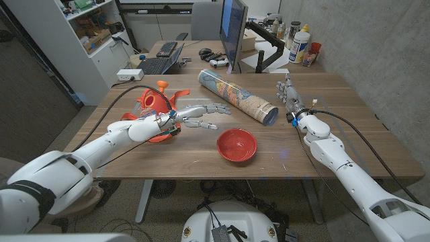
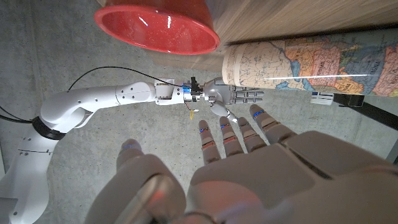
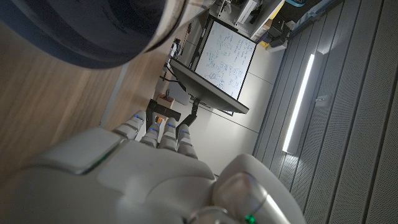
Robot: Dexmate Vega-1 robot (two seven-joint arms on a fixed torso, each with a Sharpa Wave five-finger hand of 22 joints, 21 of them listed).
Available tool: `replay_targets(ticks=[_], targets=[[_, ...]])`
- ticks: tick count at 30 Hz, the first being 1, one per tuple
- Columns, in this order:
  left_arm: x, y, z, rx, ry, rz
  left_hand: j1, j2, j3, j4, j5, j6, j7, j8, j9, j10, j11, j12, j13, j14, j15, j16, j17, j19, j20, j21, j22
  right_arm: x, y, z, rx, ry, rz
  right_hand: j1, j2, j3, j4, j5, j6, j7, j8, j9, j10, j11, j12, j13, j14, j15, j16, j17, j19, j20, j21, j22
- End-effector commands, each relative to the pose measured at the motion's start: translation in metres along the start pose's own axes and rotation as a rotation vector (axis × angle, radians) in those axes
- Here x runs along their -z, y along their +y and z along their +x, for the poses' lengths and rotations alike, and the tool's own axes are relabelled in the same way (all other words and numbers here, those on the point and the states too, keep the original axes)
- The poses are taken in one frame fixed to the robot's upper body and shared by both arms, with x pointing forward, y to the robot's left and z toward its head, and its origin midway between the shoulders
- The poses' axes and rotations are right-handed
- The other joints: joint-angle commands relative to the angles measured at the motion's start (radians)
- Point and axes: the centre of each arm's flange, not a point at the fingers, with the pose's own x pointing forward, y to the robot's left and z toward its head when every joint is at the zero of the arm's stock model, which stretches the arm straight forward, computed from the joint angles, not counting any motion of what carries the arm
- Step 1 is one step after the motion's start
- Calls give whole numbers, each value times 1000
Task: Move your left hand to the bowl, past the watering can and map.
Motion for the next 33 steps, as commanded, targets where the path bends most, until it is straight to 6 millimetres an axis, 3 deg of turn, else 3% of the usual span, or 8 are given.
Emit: replay_targets(ticks=[1, 10, 14, 33], targets=[[-3, 0, 0, 39, -59, 71, 24, -3, 1, -14, 15, 4, -4, -2, 5, 19, -4, 5, 4, 7, -122, 2, 3, 3, -43, -4, 0, 1, -4, -3, 6, -2, -3, 11, 17, 4, -1, 6, 1, 6, 4, 4, -5, 10, -5, 2, -3, 3, 3, 4, -2, -10, 8, 4], [-4, 2, 0, 53, -95, 119, 35, -7, 1, -19, 22, 6, -7, -1, 5, 21, -4, 4, 4, 9, -123, 2, 3, 10, -45, -2, 0, 4, -6, -5, 13, 5, 3, 11, 17, 4, -1, 6, 1, 7, 4, 4, -5, 9, -5, 2, -3, 3, 3, 4, -3, -10, 7, 4], [-6, 1, 1, 66, -119, 143, 47, -13, 1, -23, 30, 11, -7, 0, 6, 35, -19, 7, 4, 16, -128, 3, 3, 16, -50, 0, 0, 6, -6, -5, 14, 4, 3, 11, 17, 5, -1, 6, 1, 8, 4, 4, -5, 9, -5, 2, -3, 3, 3, 4, -3, -10, 8, 4], [-6, 4, 8, 125, -185, 183, 71, -25, -1, -28, 47, 21, -8, 3, 6, 46, -11, 7, 4, 27, -132, 5, 3, 36, -61, 3, 0, 9, -6, -4, 5, 6, 3, 12, 17, 5, -2, 5, 0, 8, 3, 4, -7, 7, -5, 2, -5, 2, 3, 4, -6, -8, 7, 4]])
